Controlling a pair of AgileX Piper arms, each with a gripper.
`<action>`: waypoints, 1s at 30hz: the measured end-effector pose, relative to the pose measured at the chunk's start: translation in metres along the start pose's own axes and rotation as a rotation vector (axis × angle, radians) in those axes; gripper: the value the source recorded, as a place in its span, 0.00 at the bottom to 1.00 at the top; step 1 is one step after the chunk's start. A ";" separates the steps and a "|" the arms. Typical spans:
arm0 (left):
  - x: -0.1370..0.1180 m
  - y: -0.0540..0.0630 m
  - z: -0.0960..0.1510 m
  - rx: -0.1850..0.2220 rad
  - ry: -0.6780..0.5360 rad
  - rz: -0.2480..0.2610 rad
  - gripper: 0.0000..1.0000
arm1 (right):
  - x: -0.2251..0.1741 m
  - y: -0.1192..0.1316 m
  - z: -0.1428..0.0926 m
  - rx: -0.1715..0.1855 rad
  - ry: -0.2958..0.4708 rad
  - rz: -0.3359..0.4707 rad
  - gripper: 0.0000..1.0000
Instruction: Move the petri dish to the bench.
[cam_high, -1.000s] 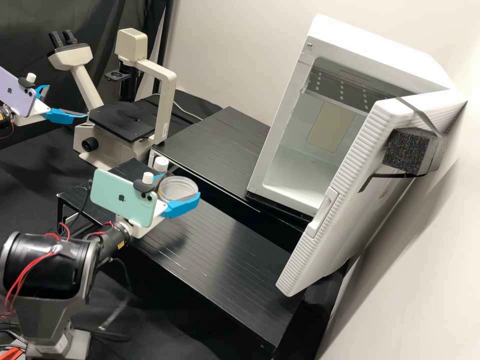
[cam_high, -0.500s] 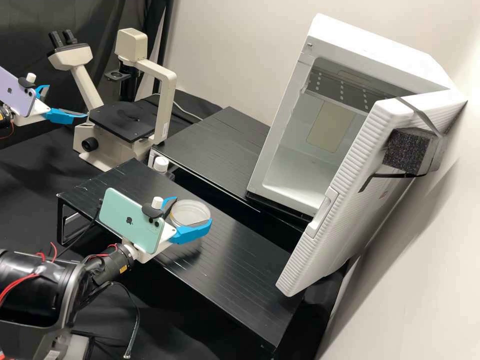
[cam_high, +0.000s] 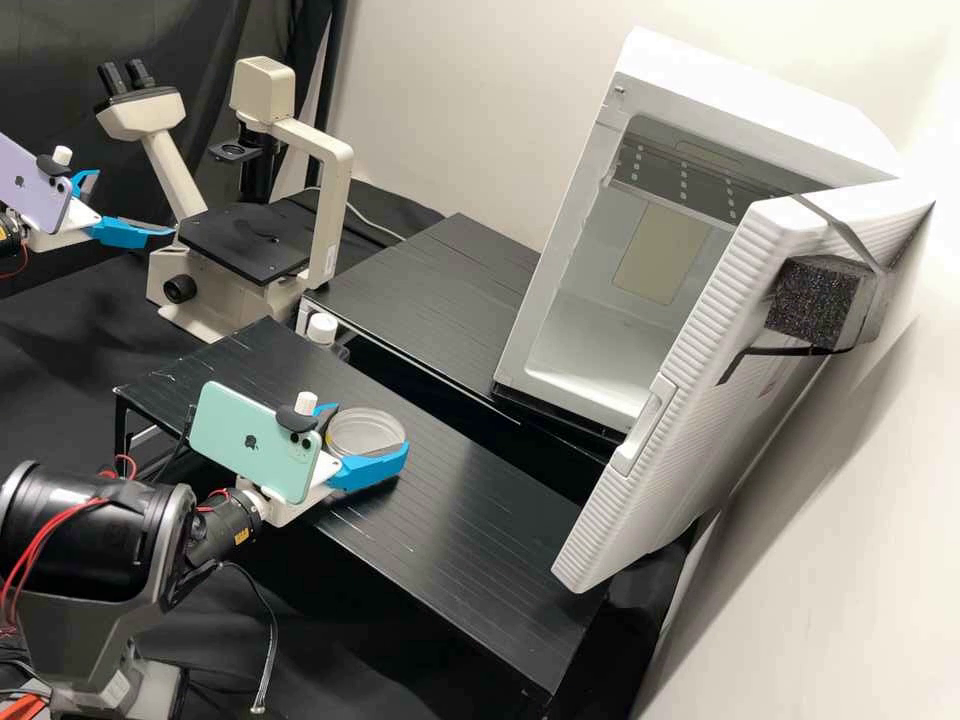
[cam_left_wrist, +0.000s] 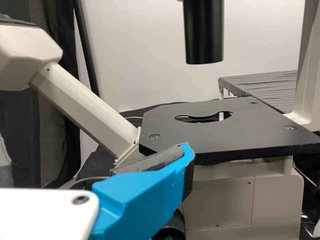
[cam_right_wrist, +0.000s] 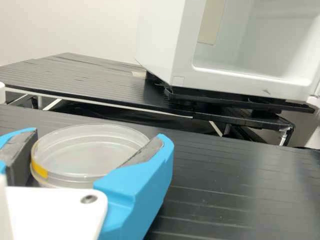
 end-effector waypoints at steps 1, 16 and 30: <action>0.000 0.000 0.000 0.000 0.000 0.000 1.00 | 0.000 0.000 0.000 -0.001 -0.001 0.000 0.00; 0.000 0.000 0.000 0.000 0.000 0.000 1.00 | 0.004 -0.003 0.007 -0.033 -0.047 0.010 0.00; 0.000 0.000 0.000 0.000 0.000 0.000 1.00 | 0.012 -0.003 0.017 -0.036 -0.112 0.037 0.00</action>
